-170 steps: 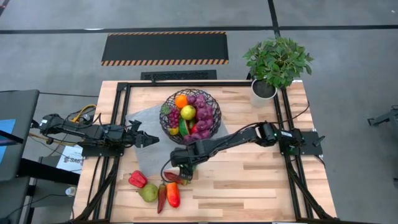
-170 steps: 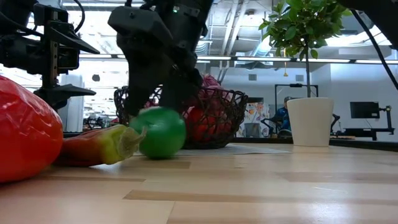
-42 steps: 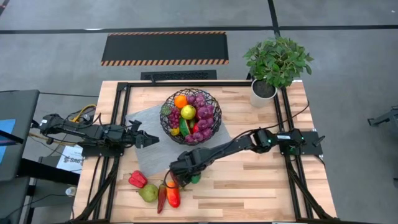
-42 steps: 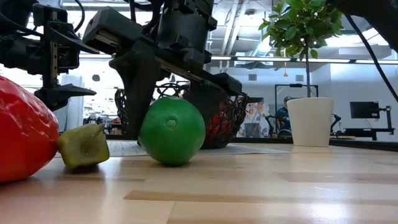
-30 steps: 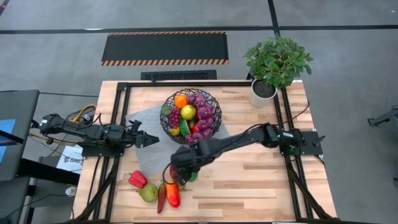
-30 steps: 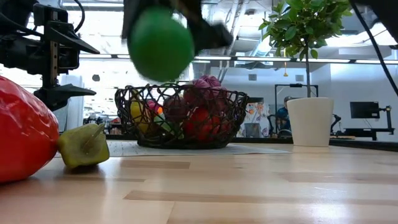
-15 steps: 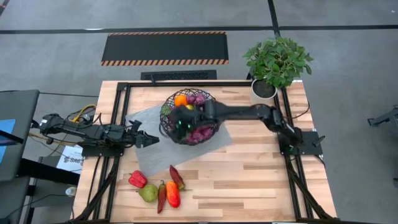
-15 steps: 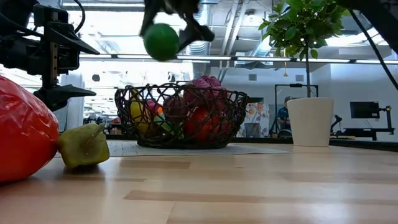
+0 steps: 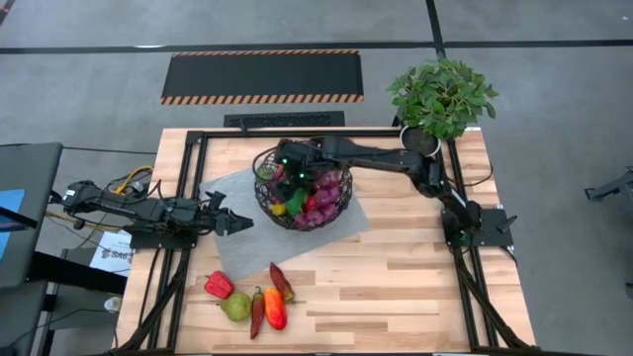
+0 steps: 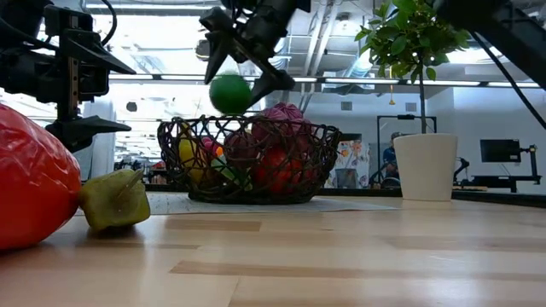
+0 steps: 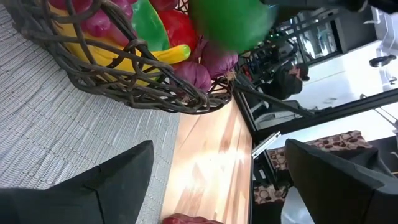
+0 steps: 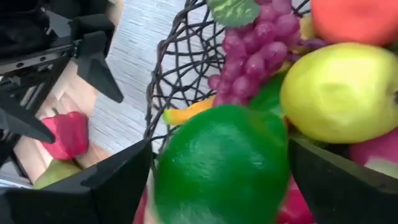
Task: Build produce basket
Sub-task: Put the green lime into the wire basket, then put the top chili pepper into the wire basket
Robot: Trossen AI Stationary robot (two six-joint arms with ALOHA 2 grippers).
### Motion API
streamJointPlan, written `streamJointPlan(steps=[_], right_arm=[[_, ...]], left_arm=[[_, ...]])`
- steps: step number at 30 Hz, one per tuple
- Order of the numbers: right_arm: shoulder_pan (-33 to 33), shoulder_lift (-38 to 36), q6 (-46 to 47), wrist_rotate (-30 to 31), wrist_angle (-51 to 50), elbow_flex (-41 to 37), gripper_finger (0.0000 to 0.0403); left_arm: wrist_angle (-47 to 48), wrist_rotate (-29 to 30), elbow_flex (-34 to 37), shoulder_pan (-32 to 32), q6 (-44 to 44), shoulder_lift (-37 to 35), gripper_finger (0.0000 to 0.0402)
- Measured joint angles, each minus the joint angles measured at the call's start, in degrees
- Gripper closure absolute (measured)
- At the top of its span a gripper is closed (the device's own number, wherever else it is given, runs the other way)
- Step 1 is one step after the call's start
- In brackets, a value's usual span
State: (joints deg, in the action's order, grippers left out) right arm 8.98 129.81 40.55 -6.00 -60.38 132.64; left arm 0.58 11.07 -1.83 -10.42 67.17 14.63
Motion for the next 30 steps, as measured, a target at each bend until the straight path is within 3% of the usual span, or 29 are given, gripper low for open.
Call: streamJointPlan(steps=[11, 16, 22, 26, 30], right_arm=[[1.33, -0.02, -0.24, -0.52, -0.48, 0.0, 0.001], [0.75, -0.93, -0.1, -7.04, -0.24, 0.04, 0.0006], [-6.51, -3.23, 2.52, -10.84, -0.73, 0.15, 0.0008], [-13.94, -3.21, 5.21, -8.53, 0.24, 0.09, 0.0012], [-21.09, -2.84, 7.94, 1.74, 2.03, -1.92, 0.0014]], left_arm=[[-0.01, 0.13, 0.0, -0.01, 0.02, 0.0, 0.0055], [0.0, -0.16, 0.0, -0.02, 1.36, 0.0, 0.0056], [0.09, -1.28, -0.02, -0.02, 1.54, 0.0, 0.0056], [0.2, -2.08, 0.0, 0.0, 1.56, 0.0, 0.0056], [0.35, -2.82, 0.0, -0.01, 1.62, 0.0, 0.0056]])
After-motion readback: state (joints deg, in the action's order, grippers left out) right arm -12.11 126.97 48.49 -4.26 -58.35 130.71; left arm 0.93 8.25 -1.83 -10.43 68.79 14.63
